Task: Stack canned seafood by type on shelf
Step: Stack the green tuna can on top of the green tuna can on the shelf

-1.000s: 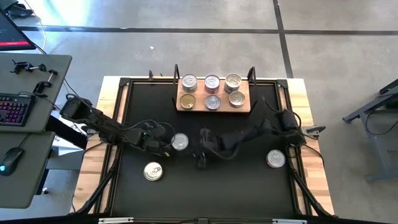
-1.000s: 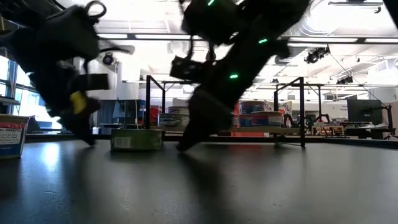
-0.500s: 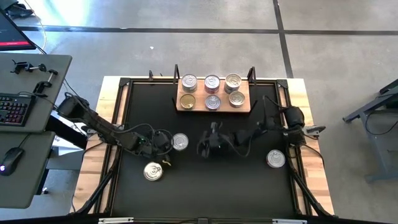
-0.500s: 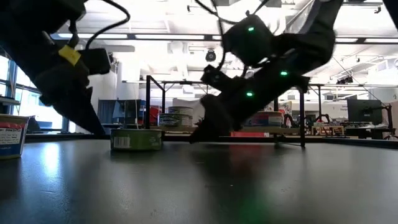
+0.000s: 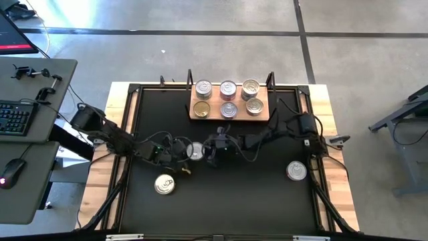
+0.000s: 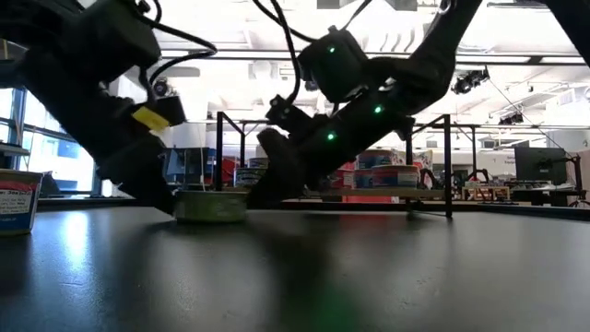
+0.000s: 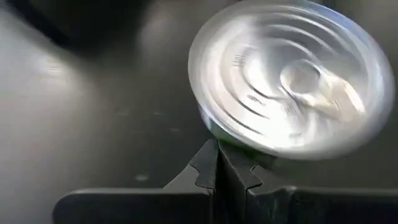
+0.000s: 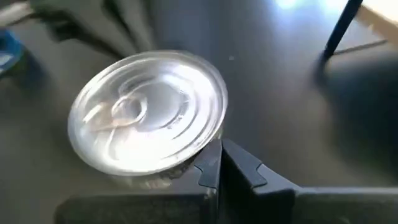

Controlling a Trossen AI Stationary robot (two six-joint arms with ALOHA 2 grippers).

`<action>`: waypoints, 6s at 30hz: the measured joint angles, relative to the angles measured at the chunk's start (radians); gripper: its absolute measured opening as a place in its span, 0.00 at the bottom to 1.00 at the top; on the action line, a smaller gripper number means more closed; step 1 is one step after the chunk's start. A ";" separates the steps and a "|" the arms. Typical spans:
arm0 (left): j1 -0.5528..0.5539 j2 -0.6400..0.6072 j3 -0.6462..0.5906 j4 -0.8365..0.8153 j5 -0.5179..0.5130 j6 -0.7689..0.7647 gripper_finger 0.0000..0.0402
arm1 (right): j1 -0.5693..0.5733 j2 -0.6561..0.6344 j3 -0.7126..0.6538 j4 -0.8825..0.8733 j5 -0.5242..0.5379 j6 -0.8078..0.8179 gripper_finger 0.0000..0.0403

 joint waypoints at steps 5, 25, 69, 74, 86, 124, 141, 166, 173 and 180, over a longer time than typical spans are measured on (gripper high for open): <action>0.026 -0.080 0.011 -0.062 -0.062 0.008 0.00 | 0.068 -0.022 -0.001 -0.128 -0.042 0.136 0.01; -0.185 -0.127 0.028 0.201 0.191 0.668 0.15 | 0.204 -0.045 0.000 -0.154 0.173 0.113 0.01; -0.013 0.108 0.275 0.146 0.233 0.500 0.00 | 0.269 -0.250 -0.001 -0.442 0.188 -0.777 0.63; 0.003 0.108 0.279 0.156 0.247 0.496 0.00 | 0.250 -0.205 -0.001 -0.394 0.270 -0.843 0.67; 0.009 0.108 0.279 0.165 0.247 0.496 0.00 | 0.225 -0.084 -0.001 -0.311 0.360 -0.708 0.43; -0.026 0.132 0.305 0.083 0.101 0.933 0.43 | 0.223 -0.085 0.000 -0.301 0.294 -0.467 0.29; -0.086 0.119 0.306 0.023 -0.096 0.846 0.31 | 0.244 -0.257 -0.002 -0.825 0.405 -0.185 0.45; 0.418 0.118 0.559 -0.180 -0.111 1.205 0.32 | 0.651 -0.261 -0.002 -1.574 0.852 0.825 0.42; 0.457 0.125 0.559 -0.184 -0.108 1.204 0.32 | 0.643 -0.261 -0.002 -1.570 0.896 0.826 0.42; 0.468 0.164 0.559 -0.224 -0.148 1.241 0.32 | 0.642 -0.261 -0.001 -1.565 0.897 0.852 0.42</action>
